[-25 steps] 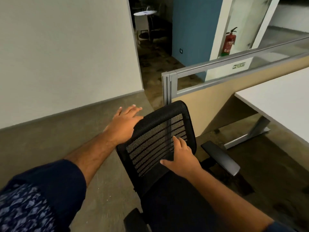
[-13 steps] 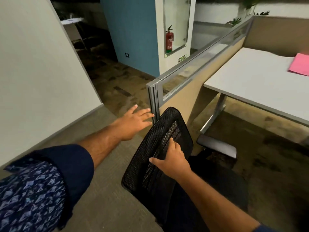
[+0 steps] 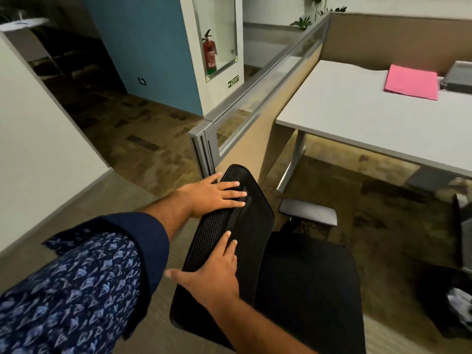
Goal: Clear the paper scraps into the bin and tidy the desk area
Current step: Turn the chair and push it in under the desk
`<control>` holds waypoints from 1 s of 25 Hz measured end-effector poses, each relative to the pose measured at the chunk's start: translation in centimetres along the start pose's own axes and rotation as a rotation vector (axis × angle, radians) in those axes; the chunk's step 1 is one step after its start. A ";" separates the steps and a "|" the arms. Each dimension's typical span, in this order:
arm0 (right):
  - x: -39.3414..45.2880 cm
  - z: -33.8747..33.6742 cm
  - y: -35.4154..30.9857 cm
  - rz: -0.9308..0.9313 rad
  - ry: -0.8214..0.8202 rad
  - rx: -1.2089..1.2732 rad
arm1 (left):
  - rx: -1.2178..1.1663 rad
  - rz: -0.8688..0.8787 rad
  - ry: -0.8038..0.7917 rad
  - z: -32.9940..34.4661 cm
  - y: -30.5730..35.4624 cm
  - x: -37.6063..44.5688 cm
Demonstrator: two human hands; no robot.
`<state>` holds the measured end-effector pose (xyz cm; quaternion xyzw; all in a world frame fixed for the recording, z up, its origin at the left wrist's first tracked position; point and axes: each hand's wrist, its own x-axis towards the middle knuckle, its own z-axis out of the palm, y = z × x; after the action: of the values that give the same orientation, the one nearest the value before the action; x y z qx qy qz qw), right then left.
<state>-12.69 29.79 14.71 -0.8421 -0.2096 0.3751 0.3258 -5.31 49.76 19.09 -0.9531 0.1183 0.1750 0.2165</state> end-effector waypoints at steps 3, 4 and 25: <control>0.7 0.3 0.1 -0.007 0.007 0.003 | 0.031 0.080 -0.025 0.2 -0.8 1.1; 1.0 0.3 0.2 -0.014 0.007 0.007 | 0.023 0.083 -0.034 0.2 -0.9 1.4; 0.9 -8.2 7.1 -0.092 -0.137 -0.106 | -0.152 -0.093 -0.070 -2.2 4.7 6.2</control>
<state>-5.08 22.10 13.39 -0.8202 -0.2893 0.4047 0.2824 -0.48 43.68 16.79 -0.9646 0.0526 0.2063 0.1554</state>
